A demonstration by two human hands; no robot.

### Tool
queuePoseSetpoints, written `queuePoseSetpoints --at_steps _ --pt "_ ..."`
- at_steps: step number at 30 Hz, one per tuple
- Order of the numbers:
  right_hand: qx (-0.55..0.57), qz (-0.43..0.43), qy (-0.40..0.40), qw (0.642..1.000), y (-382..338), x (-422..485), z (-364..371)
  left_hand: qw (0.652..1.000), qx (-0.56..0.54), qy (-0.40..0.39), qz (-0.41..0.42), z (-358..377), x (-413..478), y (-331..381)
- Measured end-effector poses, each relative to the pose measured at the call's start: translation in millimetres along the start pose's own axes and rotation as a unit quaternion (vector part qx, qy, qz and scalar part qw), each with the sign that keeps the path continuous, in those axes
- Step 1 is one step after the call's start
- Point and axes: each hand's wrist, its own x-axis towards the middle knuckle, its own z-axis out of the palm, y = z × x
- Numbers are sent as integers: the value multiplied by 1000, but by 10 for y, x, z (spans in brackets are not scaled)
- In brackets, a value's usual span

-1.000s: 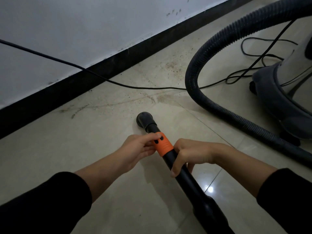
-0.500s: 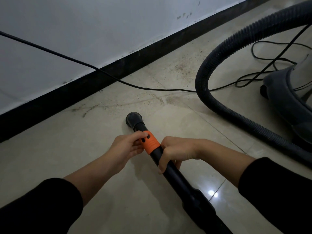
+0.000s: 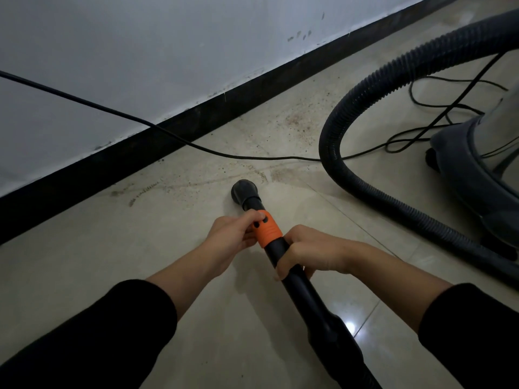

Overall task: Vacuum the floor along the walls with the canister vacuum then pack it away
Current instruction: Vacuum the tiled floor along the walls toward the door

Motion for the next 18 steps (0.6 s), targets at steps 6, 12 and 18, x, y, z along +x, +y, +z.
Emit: queuePoseSetpoints --at_steps 6,12,18 --pt "2 3 60 998 98 -23 -39 1000 5 -13 5 178 127 -4" --pt "-37 1 134 990 155 -42 -23 1000 6 -15 10 296 180 14" --pt "-89 2 188 978 191 -64 18 1000 12 -22 10 367 251 29"
